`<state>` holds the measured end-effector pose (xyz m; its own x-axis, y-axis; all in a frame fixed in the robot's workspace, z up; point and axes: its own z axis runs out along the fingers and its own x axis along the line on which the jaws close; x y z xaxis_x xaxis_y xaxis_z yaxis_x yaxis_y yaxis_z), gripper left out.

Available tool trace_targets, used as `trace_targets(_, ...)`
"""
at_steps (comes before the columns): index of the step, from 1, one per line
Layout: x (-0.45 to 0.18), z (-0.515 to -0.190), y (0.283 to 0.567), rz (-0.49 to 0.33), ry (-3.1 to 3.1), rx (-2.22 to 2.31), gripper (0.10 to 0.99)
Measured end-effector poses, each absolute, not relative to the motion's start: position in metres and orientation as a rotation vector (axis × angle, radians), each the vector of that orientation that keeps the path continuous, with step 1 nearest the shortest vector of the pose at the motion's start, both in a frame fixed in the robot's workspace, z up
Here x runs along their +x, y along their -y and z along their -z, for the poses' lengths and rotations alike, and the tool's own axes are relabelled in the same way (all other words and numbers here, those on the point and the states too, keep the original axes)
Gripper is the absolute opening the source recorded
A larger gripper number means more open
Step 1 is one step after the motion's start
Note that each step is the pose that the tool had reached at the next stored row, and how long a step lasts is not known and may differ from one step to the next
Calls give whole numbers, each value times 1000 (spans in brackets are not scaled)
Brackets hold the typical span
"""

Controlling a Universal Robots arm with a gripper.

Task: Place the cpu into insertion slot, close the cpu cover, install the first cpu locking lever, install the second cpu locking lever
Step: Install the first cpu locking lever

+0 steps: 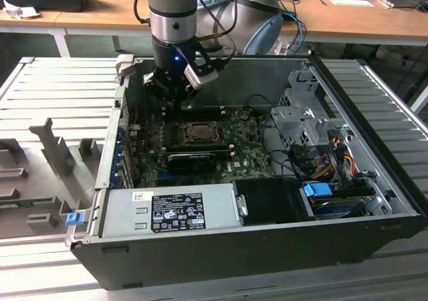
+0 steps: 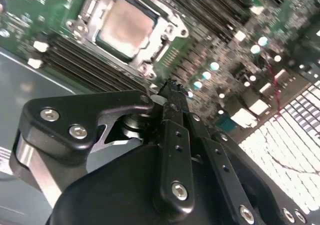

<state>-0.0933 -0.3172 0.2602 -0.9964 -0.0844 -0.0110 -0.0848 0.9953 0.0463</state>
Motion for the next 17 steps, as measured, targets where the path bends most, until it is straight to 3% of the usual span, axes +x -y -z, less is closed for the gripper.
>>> trace_targets(17,-98,-258,294,-74,-3130,-133,106)
